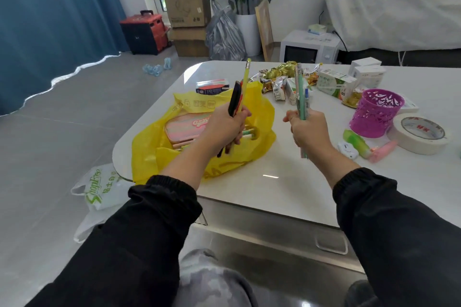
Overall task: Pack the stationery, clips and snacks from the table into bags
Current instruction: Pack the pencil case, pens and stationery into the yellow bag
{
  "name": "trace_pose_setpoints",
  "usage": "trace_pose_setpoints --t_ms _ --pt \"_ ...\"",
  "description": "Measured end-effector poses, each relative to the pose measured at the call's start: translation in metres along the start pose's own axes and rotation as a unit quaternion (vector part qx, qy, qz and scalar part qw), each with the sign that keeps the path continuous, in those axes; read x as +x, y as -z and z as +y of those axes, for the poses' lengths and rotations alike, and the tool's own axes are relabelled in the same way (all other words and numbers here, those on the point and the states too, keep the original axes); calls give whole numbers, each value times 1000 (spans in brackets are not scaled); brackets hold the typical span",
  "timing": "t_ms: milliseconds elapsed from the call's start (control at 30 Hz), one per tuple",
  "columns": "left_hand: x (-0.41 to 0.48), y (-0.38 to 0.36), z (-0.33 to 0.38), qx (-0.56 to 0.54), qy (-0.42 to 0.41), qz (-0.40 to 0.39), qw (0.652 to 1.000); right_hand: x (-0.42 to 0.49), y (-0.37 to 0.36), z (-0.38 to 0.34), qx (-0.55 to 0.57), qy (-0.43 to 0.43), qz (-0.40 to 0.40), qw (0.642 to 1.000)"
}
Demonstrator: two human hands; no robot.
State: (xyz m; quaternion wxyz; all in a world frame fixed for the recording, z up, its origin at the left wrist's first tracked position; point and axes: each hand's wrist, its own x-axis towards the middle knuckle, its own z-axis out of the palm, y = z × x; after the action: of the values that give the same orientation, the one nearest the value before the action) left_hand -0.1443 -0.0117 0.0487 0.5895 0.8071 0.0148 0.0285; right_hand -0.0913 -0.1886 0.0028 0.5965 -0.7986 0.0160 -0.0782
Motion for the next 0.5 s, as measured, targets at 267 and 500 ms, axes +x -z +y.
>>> trace_pose_setpoints --t_ms 267,500 --pt "20 86 -34 379 22 -12 925 4 -35 -69 -1 35 -18 999" --pt "36 90 -58 546 17 -21 838 7 -54 -85 -38 59 -67 995"
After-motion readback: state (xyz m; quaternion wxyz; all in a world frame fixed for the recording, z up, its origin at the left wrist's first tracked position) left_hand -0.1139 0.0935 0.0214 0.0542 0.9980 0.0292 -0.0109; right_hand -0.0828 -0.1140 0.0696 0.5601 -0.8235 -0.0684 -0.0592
